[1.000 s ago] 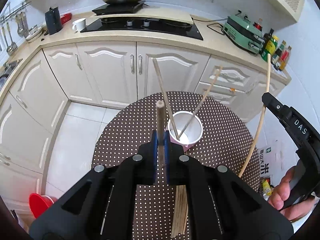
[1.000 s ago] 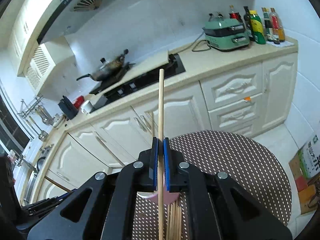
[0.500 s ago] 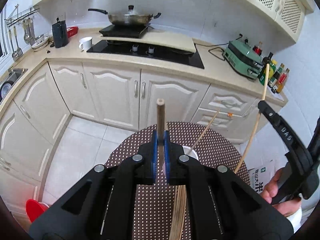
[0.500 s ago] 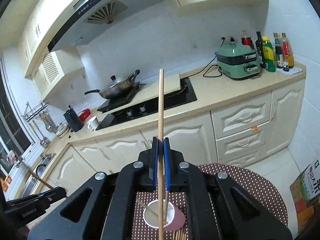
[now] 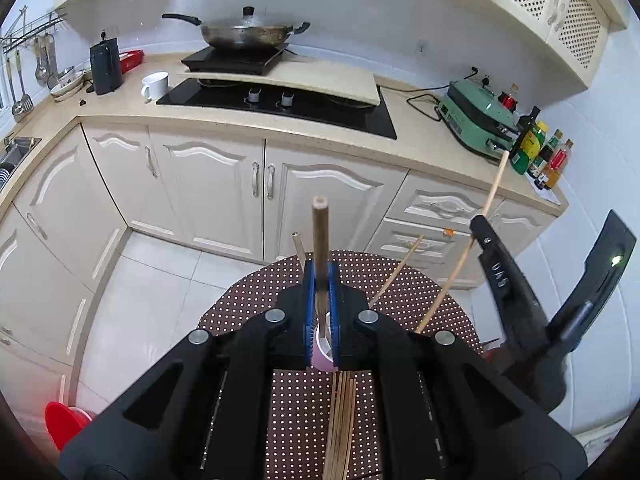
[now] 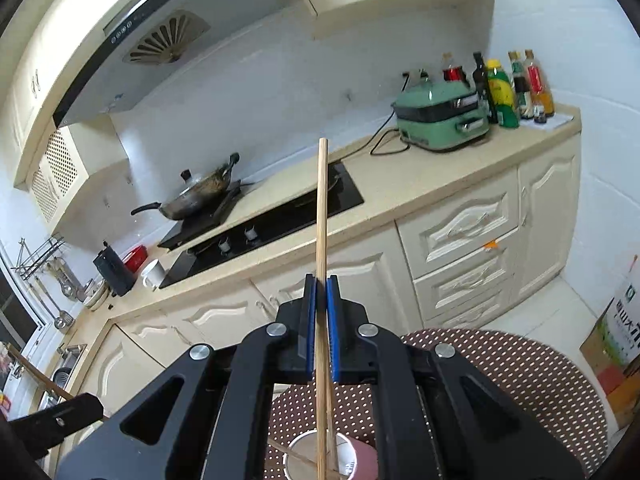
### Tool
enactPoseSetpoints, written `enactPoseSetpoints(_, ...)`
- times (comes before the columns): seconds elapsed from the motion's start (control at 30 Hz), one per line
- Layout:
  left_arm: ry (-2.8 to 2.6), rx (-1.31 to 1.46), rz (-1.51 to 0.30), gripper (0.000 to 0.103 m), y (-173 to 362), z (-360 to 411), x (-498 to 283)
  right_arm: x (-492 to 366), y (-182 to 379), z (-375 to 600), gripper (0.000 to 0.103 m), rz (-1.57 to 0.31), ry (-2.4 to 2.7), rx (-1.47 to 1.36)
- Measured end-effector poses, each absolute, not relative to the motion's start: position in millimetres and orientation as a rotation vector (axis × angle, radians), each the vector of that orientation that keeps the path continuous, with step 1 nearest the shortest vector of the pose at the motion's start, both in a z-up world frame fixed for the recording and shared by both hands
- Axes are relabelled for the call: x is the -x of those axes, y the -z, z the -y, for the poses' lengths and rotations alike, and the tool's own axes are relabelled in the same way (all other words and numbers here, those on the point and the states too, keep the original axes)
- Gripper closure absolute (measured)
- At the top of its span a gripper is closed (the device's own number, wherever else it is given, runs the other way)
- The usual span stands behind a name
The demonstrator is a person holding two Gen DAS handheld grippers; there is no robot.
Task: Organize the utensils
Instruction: 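Lower the right tool's chopstick into the pink cup while the left tool inserts its chopstick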
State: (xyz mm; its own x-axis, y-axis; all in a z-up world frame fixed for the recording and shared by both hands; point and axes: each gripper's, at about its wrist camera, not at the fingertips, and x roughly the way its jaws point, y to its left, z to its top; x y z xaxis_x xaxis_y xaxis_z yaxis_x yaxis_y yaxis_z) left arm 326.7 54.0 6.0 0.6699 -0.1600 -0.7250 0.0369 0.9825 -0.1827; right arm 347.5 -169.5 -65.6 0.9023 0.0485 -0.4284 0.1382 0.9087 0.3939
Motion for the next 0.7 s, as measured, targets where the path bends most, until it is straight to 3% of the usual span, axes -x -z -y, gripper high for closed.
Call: enactPoseSetpoints(0.7, 0.102, 0.178, -1.072, 0.096, 84, -43, -379, -373, 154, 153, 0.098, -0.581, 0.059, -0.386)
